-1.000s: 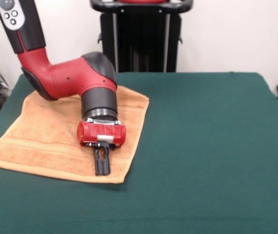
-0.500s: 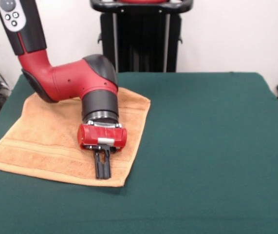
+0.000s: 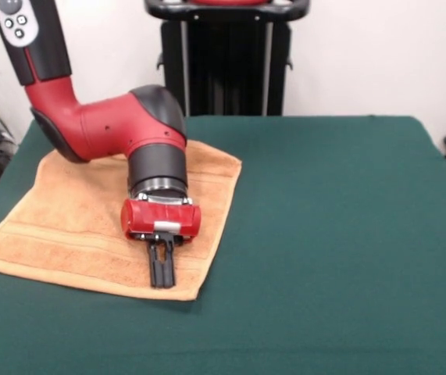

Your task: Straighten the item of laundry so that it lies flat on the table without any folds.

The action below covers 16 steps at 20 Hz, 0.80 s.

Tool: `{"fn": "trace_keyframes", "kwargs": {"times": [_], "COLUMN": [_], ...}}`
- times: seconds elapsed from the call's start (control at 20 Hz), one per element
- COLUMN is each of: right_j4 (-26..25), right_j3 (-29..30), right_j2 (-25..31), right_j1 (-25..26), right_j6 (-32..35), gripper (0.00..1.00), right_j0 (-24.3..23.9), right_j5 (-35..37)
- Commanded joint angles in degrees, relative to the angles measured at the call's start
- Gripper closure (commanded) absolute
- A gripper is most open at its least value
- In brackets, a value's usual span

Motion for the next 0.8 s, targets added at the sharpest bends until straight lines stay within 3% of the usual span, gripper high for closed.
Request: {"fn": "trace_keyframes", "kwargs": {"times": [0.05, 0.4, 0.8], "right_j4": [5.2, 9.3, 11.8], "right_j3": [-4.7, 0.7, 6.2], "right_j2": [-0.2, -3.6, -5.2], "right_j1": [0.5, -6.1, -11.7], "right_j6": [14.9, 11.6, 12.4], "gripper": [1.0, 1.0, 1.0], "right_j0": [3.1, 4.6, 5.9], "right_j5": [10.8, 24.1, 21.4]}}
